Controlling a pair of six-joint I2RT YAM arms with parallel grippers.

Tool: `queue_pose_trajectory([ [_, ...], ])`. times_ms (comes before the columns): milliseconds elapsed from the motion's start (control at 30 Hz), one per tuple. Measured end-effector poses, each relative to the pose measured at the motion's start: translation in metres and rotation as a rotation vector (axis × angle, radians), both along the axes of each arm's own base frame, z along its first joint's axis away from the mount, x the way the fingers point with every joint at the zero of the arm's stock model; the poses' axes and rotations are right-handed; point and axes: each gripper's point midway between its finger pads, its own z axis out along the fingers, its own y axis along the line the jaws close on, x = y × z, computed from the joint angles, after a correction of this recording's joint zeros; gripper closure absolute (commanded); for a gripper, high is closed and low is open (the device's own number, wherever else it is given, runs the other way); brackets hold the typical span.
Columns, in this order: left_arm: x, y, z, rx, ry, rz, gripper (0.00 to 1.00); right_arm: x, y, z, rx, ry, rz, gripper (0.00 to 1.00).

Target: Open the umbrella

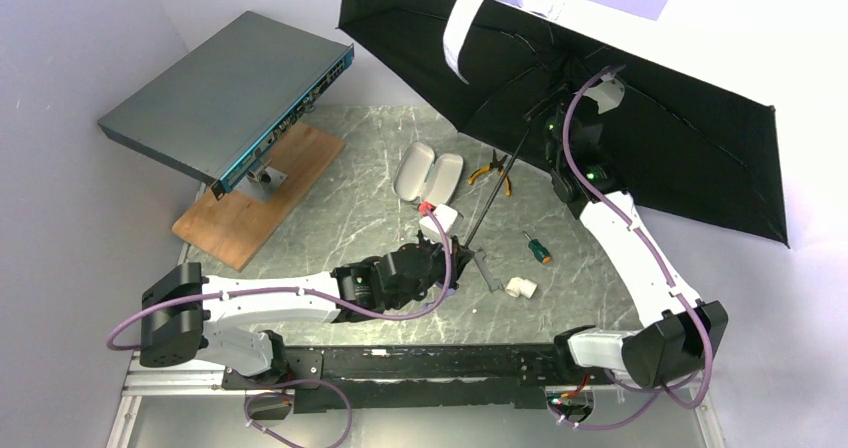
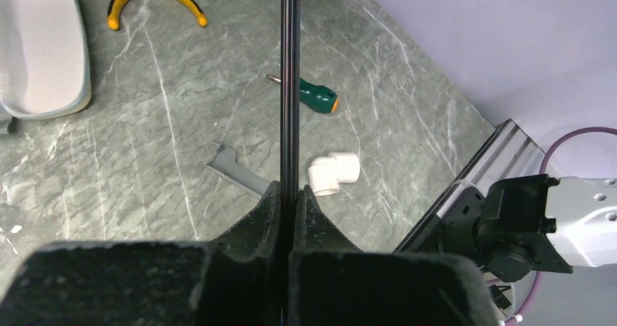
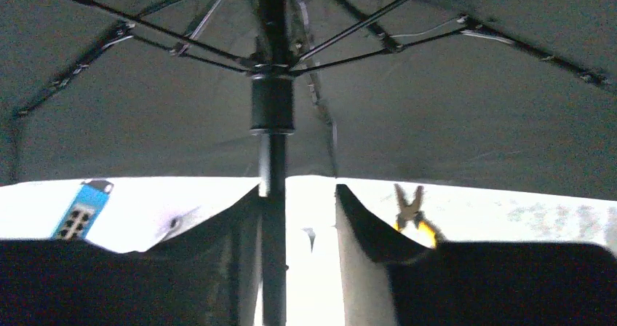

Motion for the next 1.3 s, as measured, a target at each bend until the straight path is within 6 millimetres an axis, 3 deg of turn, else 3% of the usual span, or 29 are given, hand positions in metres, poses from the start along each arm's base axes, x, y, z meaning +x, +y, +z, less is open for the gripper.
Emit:
queue_pose_trajectory([
  [100,0.000,0.001,-0.003,0.001,0.003,0.001,1.00,0.004,0.006,-0.002,0.007,0.003,0.029,0.95],
  [133,0.000,0.001,-0.005,0.003,0.005,0.001,1.00,0.004,0.009,-0.001,0.011,-0.001,0.043,1.00],
  [200,0.000,0.001,-0.005,0.001,0.006,0.002,1.00,0.004,0.011,0.000,0.023,-0.004,0.054,1.00],
  [233,0.000,0.001,-0.005,0.000,0.006,0.003,0.91,0.004,0.012,0.001,0.024,-0.008,0.059,1.00],
  [333,0.000,0.002,-0.006,0.007,0.002,0.004,0.32,0.005,0.015,0.003,0.016,-0.018,0.082,1.00],
  [400,0.001,0.006,-0.012,0.036,0.006,0.013,0.16,0.004,0.018,0.004,-0.010,-0.044,0.113,1.00],
  [500,-0.001,0.015,-0.024,0.094,0.028,0.024,0.12,-0.002,0.019,-0.003,-0.074,-0.079,0.152,1.00],
  [633,-0.004,0.043,-0.030,0.190,0.053,0.051,0.13,-0.009,0.017,-0.020,-0.157,-0.144,0.174,1.00],
  [733,-0.006,0.075,-0.014,0.220,0.059,0.099,0.13,-0.010,0.016,-0.035,-0.204,-0.218,0.173,1.00],
  [867,-0.007,0.132,0.027,0.193,0.051,0.206,0.13,-0.015,0.014,-0.054,-0.249,-0.304,0.168,1.00],
  [967,-0.007,0.185,0.063,0.127,0.032,0.314,0.12,-0.016,0.015,-0.050,-0.249,-0.373,0.163,1.00],
  [1067,-0.006,0.240,0.086,0.076,0.001,0.421,0.09,-0.018,0.015,-0.043,-0.250,-0.407,0.163,1.00],
  [1200,-0.005,0.302,0.100,0.068,-0.043,0.565,0.05,-0.025,0.015,-0.034,-0.266,-0.432,0.171,1.00],
  [1300,-0.002,0.335,0.106,0.097,-0.093,0.651,0.05,-0.041,0.013,-0.027,-0.278,-0.479,0.181,1.00],
])
